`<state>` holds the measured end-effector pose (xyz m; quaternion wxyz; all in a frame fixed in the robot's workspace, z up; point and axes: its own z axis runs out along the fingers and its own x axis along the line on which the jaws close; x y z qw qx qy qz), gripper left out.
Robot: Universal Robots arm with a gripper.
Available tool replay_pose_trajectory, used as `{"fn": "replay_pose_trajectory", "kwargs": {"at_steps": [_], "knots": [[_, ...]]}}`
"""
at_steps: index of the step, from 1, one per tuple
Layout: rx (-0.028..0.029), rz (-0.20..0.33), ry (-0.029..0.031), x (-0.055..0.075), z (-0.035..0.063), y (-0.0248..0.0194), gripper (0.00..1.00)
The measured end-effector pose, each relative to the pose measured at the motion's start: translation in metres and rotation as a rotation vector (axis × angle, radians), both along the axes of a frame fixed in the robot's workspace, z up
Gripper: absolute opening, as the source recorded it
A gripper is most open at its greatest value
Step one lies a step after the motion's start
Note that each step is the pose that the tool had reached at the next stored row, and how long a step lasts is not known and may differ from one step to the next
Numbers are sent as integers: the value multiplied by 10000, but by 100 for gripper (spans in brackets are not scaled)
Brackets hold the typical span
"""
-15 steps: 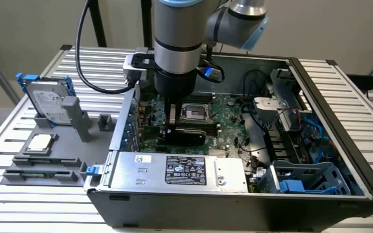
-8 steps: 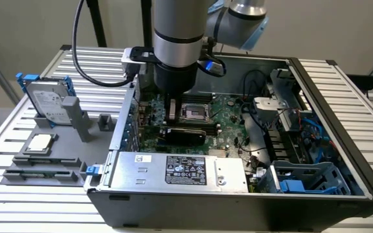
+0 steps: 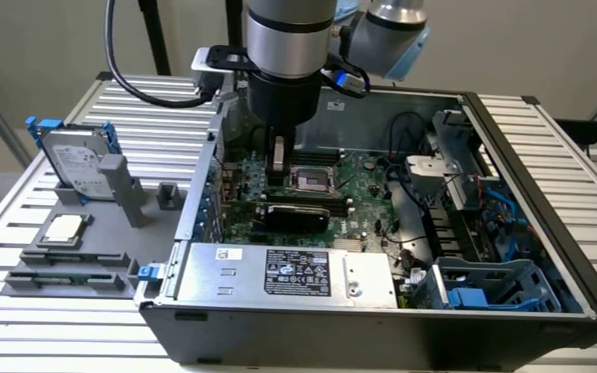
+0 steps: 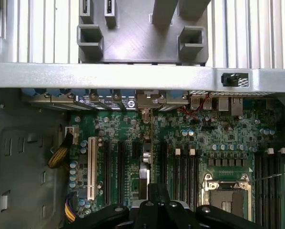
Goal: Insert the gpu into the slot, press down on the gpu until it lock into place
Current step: 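Press down on the gpu until it lock into place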
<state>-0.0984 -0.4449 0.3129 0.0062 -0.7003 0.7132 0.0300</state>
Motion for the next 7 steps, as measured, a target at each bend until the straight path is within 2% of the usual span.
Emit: {"fn": "replay_pose_trajectory", "kwargs": {"at_steps": [7], "knots": [[0, 1, 1, 1, 1, 0, 11]]}}
